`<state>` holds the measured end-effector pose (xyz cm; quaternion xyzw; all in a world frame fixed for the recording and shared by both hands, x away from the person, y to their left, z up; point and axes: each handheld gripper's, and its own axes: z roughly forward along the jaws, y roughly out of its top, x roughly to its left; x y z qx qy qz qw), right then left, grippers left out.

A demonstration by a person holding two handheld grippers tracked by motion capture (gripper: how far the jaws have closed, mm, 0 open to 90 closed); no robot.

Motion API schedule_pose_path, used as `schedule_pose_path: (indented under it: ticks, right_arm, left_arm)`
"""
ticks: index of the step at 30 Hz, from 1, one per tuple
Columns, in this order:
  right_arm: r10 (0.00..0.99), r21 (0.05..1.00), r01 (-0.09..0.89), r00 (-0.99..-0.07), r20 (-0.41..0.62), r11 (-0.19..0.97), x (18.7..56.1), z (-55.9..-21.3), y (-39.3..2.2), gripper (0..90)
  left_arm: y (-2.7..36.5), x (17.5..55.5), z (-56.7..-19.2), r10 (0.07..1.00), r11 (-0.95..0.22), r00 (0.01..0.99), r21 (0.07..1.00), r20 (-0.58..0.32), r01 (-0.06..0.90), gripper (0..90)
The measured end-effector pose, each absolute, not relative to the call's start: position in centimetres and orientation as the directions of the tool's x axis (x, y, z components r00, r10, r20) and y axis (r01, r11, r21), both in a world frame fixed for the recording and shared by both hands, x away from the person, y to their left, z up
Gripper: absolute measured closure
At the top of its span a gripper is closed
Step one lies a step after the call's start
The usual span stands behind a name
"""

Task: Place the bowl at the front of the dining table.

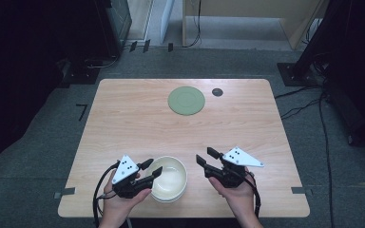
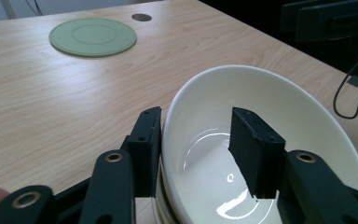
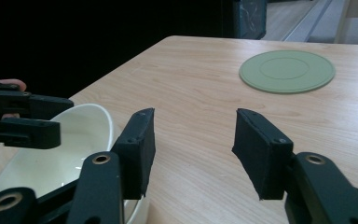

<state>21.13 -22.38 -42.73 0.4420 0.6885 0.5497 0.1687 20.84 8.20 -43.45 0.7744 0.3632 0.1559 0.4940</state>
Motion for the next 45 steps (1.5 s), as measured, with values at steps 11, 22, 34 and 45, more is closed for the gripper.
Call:
schedule_pose_path:
  ticks: [11, 22, 34, 45]
  right_arm:
    - [0.758, 0.896, 0.443, -0.596, 0.266, 0.035, 21.0, -42.8, -21.0, 54.6]
    - [0.751, 0.893, 0.444, -0.614, 0.241, 0.076, 20.8, -43.2, -19.4, 54.6]
    - [0.72, 0.886, 0.453, -0.647, 0.251, 0.098, 21.3, -43.0, -17.8, 62.0]
    - [0.731, 0.856, 0.487, -0.646, 0.22, 0.173, 21.3, -43.8, -16.3, 67.9]
  left_arm:
    - [7.9, 21.1, -44.0, 0.746, -0.334, 0.664, 0.839, -0.043, 0.43, 74.4]
    - [7.4, 20.9, -44.2, 0.767, -0.366, 0.641, 0.838, 0.026, 0.404, 79.3]
    - [7.2, 20.5, -44.0, 0.758, -0.355, 0.65, 0.876, 0.064, 0.328, 83.8]
    - [7.1, 19.6, -43.8, 0.758, -0.368, 0.637, 0.899, 0.141, 0.238, 83.9]
